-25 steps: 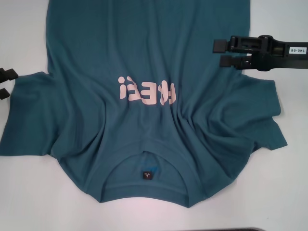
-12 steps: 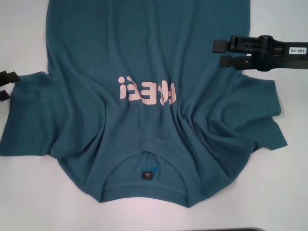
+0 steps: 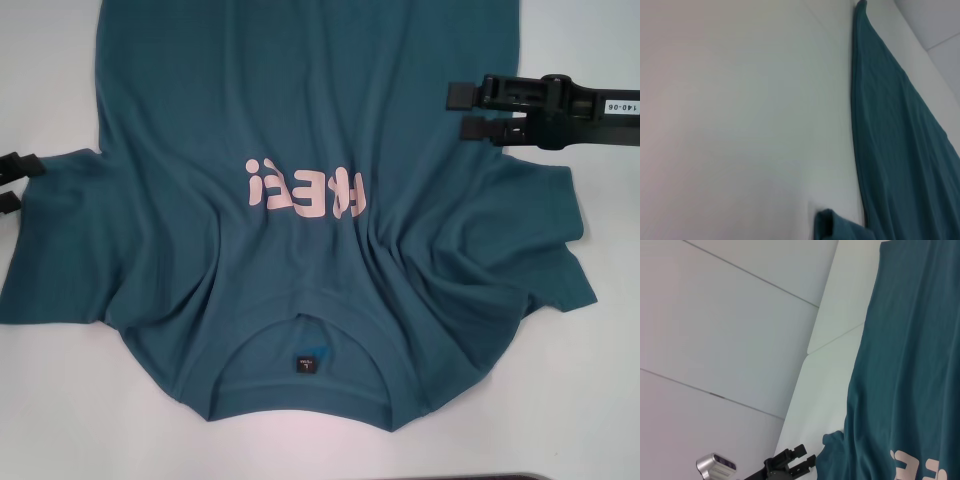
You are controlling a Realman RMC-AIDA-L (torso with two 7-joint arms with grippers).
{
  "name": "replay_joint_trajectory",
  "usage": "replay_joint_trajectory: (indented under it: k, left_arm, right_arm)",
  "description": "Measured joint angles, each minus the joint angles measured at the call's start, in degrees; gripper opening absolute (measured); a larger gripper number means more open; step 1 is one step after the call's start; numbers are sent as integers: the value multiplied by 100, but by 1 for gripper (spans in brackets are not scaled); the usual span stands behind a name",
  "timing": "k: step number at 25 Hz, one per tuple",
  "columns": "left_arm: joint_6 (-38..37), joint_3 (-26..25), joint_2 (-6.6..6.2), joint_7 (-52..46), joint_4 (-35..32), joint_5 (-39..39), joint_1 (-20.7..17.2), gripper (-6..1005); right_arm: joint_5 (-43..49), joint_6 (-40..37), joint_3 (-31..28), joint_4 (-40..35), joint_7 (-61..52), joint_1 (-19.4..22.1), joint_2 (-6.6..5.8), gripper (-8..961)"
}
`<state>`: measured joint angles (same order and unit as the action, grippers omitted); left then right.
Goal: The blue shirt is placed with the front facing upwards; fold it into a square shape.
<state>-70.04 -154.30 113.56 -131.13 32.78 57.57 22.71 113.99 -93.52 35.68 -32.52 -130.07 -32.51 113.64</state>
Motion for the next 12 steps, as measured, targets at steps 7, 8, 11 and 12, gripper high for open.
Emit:
replay_joint_trajectory:
  k: [7, 8, 11, 12]
  left_arm:
    - [-12, 201, 9, -2, -40, 0, 41, 765]
    - [-26, 236, 9, -8, -41, 0, 47, 765]
    - [-46, 391, 6, -51, -45, 1, 59, 765]
    - [-58, 412, 4, -59, -48, 1, 64, 765]
  right_arm:
    - [0, -5, 0, 0, 0, 0, 0, 940]
    - [0, -11, 0, -1, 0, 0, 0, 940]
    - [0, -17, 0, 1, 0, 0, 0, 940]
    - [1, -18, 0, 3, 0, 0, 0, 940]
